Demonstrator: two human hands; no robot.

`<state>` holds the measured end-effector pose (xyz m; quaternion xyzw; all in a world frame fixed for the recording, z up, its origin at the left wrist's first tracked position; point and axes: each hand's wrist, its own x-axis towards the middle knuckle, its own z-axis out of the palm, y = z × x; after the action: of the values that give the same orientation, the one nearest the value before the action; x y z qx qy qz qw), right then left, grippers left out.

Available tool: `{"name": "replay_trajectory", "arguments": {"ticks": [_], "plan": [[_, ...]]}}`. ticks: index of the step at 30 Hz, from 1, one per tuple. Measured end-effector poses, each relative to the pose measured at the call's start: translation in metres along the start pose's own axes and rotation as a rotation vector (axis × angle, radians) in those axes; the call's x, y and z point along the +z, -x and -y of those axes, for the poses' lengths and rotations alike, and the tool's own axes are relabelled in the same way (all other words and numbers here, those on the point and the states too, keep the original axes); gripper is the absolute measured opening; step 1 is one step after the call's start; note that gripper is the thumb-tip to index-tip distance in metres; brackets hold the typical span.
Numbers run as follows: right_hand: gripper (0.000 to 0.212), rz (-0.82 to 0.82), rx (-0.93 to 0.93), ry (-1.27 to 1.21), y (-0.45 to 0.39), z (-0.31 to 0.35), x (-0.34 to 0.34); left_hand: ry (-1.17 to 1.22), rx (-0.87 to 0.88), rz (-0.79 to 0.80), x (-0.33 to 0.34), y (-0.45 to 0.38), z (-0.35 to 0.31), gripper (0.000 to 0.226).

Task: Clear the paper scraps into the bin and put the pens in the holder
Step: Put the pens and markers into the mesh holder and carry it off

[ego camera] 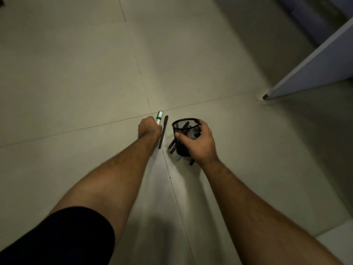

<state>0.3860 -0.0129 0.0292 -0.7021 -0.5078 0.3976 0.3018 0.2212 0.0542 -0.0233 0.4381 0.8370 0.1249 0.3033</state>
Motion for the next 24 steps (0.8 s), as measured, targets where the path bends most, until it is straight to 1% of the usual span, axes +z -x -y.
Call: {"name": "replay_trajectory", "arguments": {"ticks": [3, 5, 7, 10, 11, 13, 14, 16, 19, 21, 23, 24], "plan": [[0.089, -0.002, 0.004, 0.0, 0.002, -0.002, -0.003, -0.037, -0.027, -0.042, 0.004, 0.003, 0.001, 0.017], [0.088, -0.011, 0.013, 0.002, 0.004, -0.002, -0.008, 0.017, -0.045, -0.111, -0.001, 0.007, 0.004, 0.017], [0.086, -0.033, 0.02, -0.001, 0.006, -0.004, -0.011, 0.15, -0.054, -0.154, -0.013, 0.012, 0.001, 0.018], [0.086, -0.096, 0.042, -0.022, 0.009, -0.004, -0.011, 0.455, -0.025, -0.155, -0.032, 0.016, -0.021, 0.016], [0.086, -0.107, 0.051, -0.029, 0.01, -0.004, -0.01, 0.547, -0.001, -0.127, -0.037, 0.019, -0.031, 0.016], [0.085, -0.124, 0.05, -0.036, 0.01, -0.002, -0.01, 0.718, 0.064, -0.013, -0.042, 0.028, -0.053, 0.018], [0.085, -0.132, 0.048, -0.03, 0.01, -0.002, -0.011, 0.778, 0.093, 0.043, -0.043, 0.033, -0.062, 0.019], [0.086, -0.151, 0.054, -0.019, 0.007, -0.001, -0.016, 0.849, 0.157, 0.097, -0.044, 0.047, -0.079, 0.019], [0.087, -0.165, 0.065, -0.026, 0.002, 0.0, -0.021, 0.861, 0.234, 0.194, -0.037, 0.065, -0.094, 0.016], [0.086, -0.188, 0.066, -0.049, 0.003, -0.001, -0.023, 0.798, 0.273, 0.276, -0.023, 0.074, -0.094, 0.015], [0.087, -0.206, 0.064, -0.083, 0.004, -0.004, -0.025, 0.697, 0.304, 0.314, -0.014, 0.078, -0.088, 0.015], [0.087, -0.214, 0.065, -0.09, 0.006, -0.005, -0.029, 0.691, 0.319, 0.338, -0.012, 0.079, -0.085, 0.015]]}}
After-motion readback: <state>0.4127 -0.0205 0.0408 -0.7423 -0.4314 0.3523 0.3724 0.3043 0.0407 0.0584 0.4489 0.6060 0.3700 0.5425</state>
